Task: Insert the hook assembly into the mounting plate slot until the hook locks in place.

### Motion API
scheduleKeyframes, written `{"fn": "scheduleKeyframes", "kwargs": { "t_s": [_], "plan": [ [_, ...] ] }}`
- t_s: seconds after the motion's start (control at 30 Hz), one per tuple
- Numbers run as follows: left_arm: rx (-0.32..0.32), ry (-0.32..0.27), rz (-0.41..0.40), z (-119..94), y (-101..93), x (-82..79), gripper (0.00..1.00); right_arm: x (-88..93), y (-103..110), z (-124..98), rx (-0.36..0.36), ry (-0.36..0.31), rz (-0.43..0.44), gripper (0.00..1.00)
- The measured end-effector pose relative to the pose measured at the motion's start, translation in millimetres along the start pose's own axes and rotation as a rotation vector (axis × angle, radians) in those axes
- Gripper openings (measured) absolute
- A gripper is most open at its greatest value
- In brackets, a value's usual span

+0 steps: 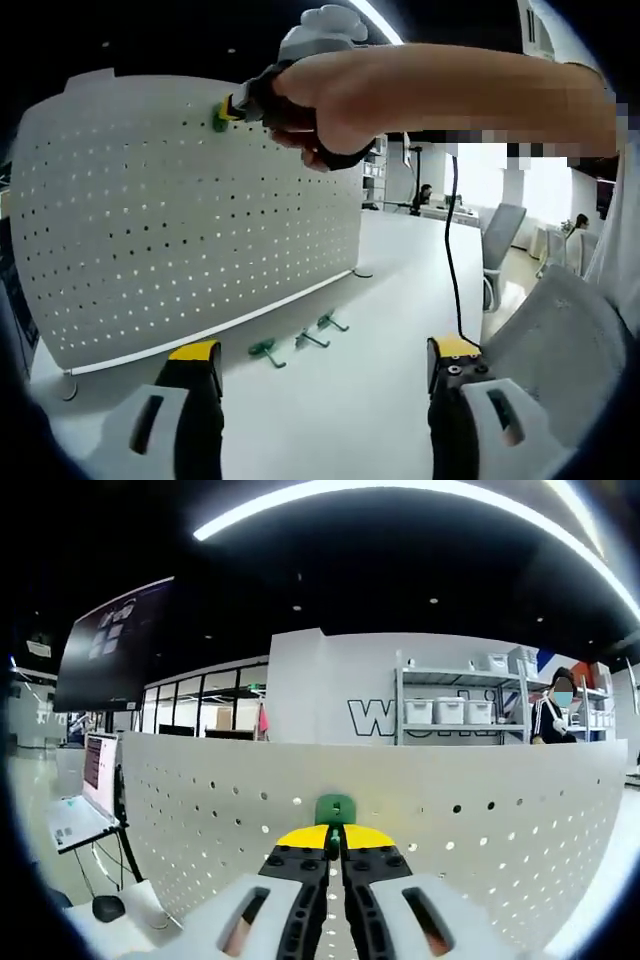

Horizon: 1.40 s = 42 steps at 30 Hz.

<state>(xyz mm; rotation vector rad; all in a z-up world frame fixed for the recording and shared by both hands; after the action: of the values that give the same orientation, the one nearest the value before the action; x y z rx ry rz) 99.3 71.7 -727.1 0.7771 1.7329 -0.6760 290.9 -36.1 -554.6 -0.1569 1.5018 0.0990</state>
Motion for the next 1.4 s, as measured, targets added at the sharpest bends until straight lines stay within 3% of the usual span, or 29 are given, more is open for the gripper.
{"fn": "scheduleKeyframes", "kwargs": {
  "t_s": [0.37,0.6,1.13,1.4],
  "plan": [
    [0.001,-0.003,-0.004,-1.0,-2.6,-0.7,0.86,3.6,7.8,3.6,0.097,0.032,-0.014,0.02],
    [0.005,-0.001,-0.003,-1.8,-2.6,1.4,0.86,4.7,9.2,1.1,0.105,0.032,-0.007,0.02],
    [-0.003,0.004,-0.007,-1.1,-2.5,2.7,0.85,2.5,6.6,-1.6,0.075,0.024,-0.012,0.03],
    [0.001,0.010,-0.006,-1.4,-3.5,3.9,0.86,2.3,2.4,-6.3,0.018,0.014,0.041,0.06]
  ]
}}
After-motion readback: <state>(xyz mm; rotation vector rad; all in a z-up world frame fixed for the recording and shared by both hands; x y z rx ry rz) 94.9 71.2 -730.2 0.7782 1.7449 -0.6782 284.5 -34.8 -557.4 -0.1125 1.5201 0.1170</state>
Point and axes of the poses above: the point that each gripper's makers call its tool centre point, and the gripper's own axes: z roughly forward along the fingers, y roughly to its left, x roughly out of its underside, the point moved 8 cm from there along -z, roughly backward along the fingers, and after that the axes turned 2 degrees about x, right-handed, at the moved point
